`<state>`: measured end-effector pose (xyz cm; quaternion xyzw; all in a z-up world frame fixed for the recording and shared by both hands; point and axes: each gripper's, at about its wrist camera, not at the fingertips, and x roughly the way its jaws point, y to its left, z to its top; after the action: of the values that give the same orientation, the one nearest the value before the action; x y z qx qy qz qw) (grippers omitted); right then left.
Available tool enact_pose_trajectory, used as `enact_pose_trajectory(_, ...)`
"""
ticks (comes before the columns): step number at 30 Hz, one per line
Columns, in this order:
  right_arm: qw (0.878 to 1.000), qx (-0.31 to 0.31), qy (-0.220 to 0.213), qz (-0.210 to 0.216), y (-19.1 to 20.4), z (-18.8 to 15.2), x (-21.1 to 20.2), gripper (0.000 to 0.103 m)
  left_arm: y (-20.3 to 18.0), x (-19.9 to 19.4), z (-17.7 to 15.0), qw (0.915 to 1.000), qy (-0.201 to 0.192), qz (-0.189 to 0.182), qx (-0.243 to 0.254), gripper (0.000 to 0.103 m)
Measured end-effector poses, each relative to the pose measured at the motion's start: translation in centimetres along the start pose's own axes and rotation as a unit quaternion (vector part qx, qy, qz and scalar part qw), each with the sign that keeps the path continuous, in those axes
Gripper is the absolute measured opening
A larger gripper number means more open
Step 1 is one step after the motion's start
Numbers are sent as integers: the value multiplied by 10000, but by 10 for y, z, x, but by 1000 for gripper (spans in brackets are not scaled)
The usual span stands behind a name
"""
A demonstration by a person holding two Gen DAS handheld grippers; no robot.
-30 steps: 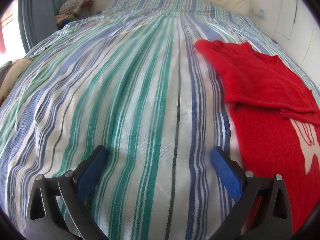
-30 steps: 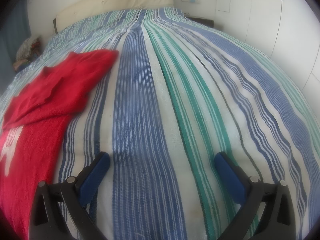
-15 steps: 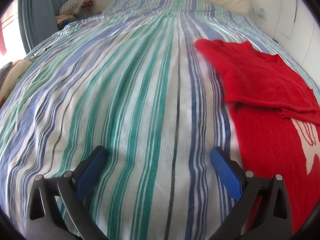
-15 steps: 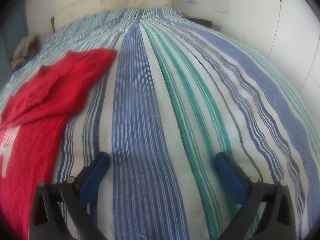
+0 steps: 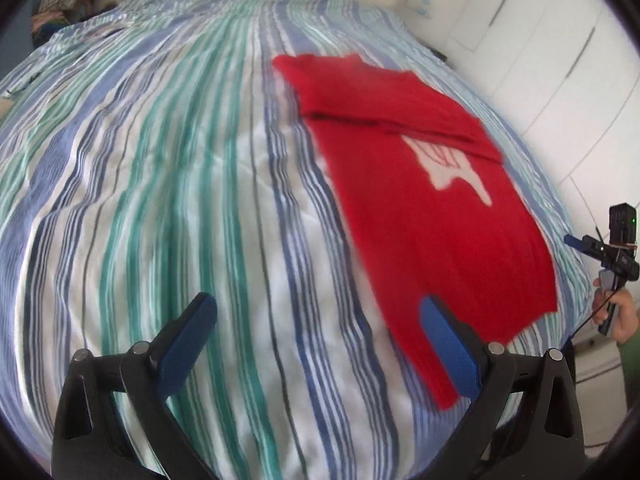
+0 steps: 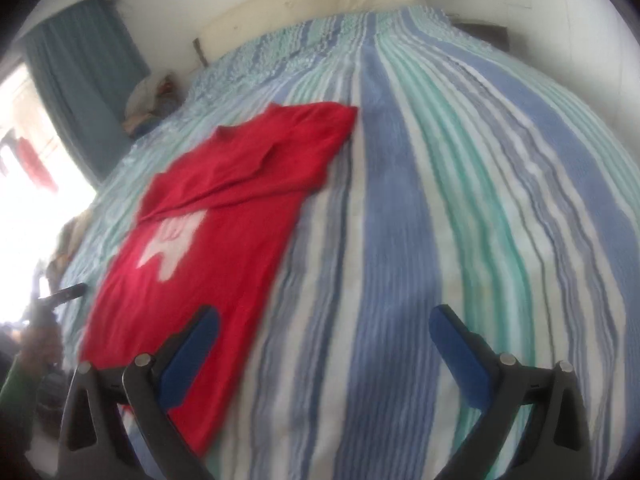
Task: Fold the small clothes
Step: 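Grasp the hem with both grippers and fold it up onto the collar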
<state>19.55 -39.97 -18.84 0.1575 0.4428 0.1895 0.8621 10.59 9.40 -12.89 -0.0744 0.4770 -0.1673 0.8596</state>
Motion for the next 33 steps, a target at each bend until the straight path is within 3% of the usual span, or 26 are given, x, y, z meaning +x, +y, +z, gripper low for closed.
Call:
enact_pose_trajectory(2,9972,69,233,707,25,-35,-14,103,-13,3,-21,9994,184,-276,-29,101)
enact_pose_trajectory(4,9929,228,513,1050,45,-65,-10,103,-23,13,-30,9980,298,-488,-251,96)
enact_pose_trajectory(7,9882,655,659,1221,55,-92,9,102,-37,19,-32,9985,161,-433,-280,88)
enact_pose_trajectory(11,9833,1048,674,1326,54,-99,29,95,-51,23,-31,9970,170,-684,-320,73)
enact_pose_trajectory(12,9820,1050,649,1431,57,-98,32,90,-56,25,-32,9970,200,-705,-263,67)
enact_pose_trajectory(14,9788,1021,738,1616,62,-93,40,73,-63,30,-34,9964,293,-776,-188,44)
enact_pose_trajectory(15,9790,962,830,1593,66,-91,45,53,-64,31,-34,9959,347,-819,-176,10)
enact_pose_trajectory(16,9807,894,940,1462,69,-90,49,20,-64,32,-34,9952,409,-857,-241,5)
enact_pose_trajectory(17,9816,881,1020,1350,70,-90,50,6,-62,29,-32,9943,390,-913,-377,5)
enact_pose_trajectory(19,9804,1020,953,1390,65,-84,45,6,-55,16,-23,9912,249,-1148,-607,4)
enact_pose_trajectory(23,9830,1036,381,1470,62,-48,18,6,-51,-4,29,9881,-236,-1389,-613,4)
enact_pose_trajectory(26,9848,972,-100,1432,58,3,14,6,-47,2,94,9901,-608,-1185,-439,4)
enact_pose_trajectory(30,9854,944,-594,1286,49,89,40,6,-34,34,186,9920,-874,-801,-432,4)
enact_pose_trajectory(33,9835,1172,-649,1213,33,153,74,6,-19,70,243,9923,-821,-595,-714,4)
